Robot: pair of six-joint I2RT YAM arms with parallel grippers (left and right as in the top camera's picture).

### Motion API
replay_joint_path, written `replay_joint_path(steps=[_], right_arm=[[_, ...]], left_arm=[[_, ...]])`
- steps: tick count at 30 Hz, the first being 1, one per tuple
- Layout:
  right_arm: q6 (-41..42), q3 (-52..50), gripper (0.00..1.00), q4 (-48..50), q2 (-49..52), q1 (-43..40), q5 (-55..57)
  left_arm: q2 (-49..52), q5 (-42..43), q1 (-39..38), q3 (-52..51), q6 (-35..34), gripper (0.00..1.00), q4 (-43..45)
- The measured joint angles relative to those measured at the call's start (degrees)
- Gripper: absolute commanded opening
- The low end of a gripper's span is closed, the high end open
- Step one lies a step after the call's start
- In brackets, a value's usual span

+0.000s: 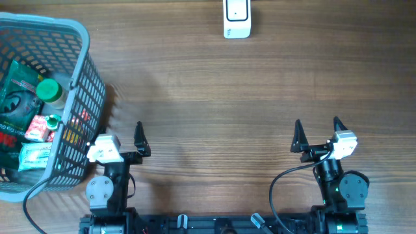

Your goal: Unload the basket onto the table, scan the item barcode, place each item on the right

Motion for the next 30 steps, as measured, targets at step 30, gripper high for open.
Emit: replay_joint_path(steps=[30], right_arm=[[0.0, 0.0, 1.0, 0.02, 0.0, 0.0, 0.0]], left_arm=[[0.04, 15.47, 0.0, -0.33, -4.44, 1.0, 13.94]])
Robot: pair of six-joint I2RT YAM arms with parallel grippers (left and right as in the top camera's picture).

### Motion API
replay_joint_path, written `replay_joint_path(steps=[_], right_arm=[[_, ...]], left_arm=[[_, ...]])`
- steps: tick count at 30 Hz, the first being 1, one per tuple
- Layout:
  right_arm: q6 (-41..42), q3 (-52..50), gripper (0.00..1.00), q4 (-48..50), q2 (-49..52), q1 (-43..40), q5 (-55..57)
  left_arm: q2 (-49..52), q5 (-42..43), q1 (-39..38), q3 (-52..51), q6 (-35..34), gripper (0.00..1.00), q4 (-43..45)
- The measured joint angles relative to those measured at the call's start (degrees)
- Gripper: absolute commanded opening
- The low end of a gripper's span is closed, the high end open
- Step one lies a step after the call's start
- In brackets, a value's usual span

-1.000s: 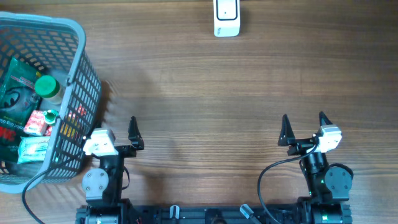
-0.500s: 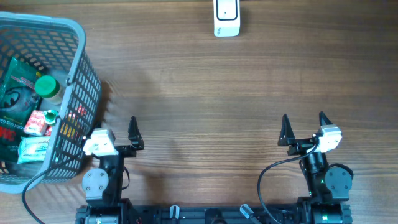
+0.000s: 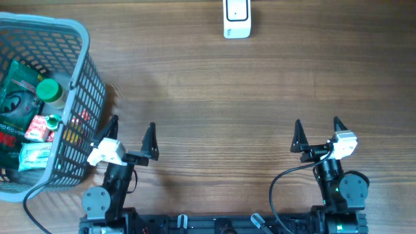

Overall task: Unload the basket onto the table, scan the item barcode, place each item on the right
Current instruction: 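Reach the left gripper into the basket and grasp the red sauce bottle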

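A white barcode scanner (image 3: 236,18) stands at the far edge of the wooden table (image 3: 214,84). The items lie in a grey mesh basket (image 3: 83,78) at the left: a green-capped bottle (image 3: 49,90), a dark packet (image 3: 14,97), a red and white packet (image 3: 39,127) and others. My left gripper (image 3: 132,129) is open just right of the basket's near corner, holding nothing. Near the front right, my right gripper (image 3: 317,125) is open and empty, far from both the basket and the scanner.
The basket's right wall stands close beside the left fingers. A black cable (image 3: 286,179) loops by the right arm's base (image 3: 338,188). The arm mounts run along the front edge.
My left gripper has shifted a little to the right and turned, so both of its fingers now show beside the basket's corner. The right arm, basket and scanner are unchanged.
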Motion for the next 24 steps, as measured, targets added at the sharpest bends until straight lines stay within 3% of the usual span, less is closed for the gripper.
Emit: replay_joint_path(steps=[13, 20, 24], right_arm=[[0.0, 0.0, 1.0, -0.02, 0.0, 0.0, 0.0], [0.0, 0.0, 1.0, 0.04, -0.04, 0.0, 0.0], [0.0, 0.0, 1.0, 0.02, -0.04, 0.0, 0.0]], left_arm=[[3.5, 3.37, 0.0, 12.04, -2.73, 1.0, 0.68], [18.97, 3.61, 0.0, 23.54, -2.93, 1.0, 2.8], [30.25, 5.16, 0.0, 34.93, -4.81, 1.0, -1.9]])
